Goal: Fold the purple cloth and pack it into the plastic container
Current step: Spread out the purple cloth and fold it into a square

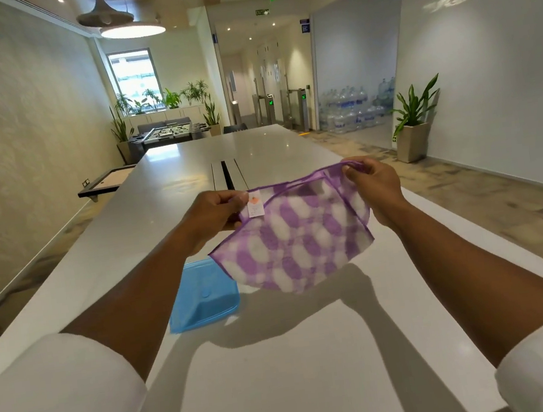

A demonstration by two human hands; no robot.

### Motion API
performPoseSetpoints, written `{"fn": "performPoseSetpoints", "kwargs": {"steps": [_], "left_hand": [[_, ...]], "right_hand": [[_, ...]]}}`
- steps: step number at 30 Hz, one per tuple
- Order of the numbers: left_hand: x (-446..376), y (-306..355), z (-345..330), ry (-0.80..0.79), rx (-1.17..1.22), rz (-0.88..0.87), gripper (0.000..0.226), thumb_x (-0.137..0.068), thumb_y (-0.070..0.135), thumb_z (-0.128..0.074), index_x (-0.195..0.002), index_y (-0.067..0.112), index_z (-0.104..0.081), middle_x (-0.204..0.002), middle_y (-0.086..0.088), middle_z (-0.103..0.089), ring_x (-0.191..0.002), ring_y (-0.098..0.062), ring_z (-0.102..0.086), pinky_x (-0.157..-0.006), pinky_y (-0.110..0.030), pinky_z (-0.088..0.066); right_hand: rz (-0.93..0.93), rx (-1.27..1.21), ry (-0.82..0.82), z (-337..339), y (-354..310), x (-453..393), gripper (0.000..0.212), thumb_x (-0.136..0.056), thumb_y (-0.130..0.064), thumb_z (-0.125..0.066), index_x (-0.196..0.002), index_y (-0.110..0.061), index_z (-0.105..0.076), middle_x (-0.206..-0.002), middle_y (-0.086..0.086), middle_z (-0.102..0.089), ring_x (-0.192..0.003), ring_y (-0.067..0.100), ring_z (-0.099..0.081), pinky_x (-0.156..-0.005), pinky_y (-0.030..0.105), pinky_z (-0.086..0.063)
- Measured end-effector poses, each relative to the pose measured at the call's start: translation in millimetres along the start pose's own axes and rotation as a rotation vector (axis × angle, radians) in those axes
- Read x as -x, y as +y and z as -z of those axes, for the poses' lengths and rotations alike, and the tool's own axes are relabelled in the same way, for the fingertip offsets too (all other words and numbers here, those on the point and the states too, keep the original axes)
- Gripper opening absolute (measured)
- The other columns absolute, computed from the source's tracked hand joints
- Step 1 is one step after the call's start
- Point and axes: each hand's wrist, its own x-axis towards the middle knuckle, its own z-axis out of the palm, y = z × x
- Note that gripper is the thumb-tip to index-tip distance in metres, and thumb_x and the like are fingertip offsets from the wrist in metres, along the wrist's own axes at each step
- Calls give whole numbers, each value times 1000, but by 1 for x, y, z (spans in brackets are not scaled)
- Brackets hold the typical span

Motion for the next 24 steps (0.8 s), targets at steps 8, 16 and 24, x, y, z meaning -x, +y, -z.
{"fn": "performPoseSetpoints", "kwargs": {"steps": [8, 16, 24], "left_hand": [[-6, 12, 14, 118, -34, -17, 25, -96, 31, -57, -112, 16, -70, -92, 0, -74, -72, -10, -69, -57, -17, -54], [-7, 20, 21, 220, -36, -152, 18, -89, 33, -65, -98, 19, -73, -91, 2, -74, -74, -12, -69, -58, -16, -55], [-12, 31, 15, 286, 114, -232, 15, -90, 29, -66, -96, 17, -72, -91, 2, -75, -77, -9, -73, -64, -17, -55]], "right_hand": [[20, 124, 43, -3, -8, -7, 23, -93, -17, -62, -114, -19, -70, -110, -2, -64, -103, 17, -60, -91, 34, -55], [76, 85, 178, -6, -15, -14, 21, -92, -15, -61, -112, -16, -69, -107, 4, -69, -99, 20, -65, -81, 28, -56], [62, 2, 211, -17, -19, -13, 19, -90, -14, -64, -108, -17, -70, -102, 2, -69, -90, 14, -63, -64, 15, -48]]}}
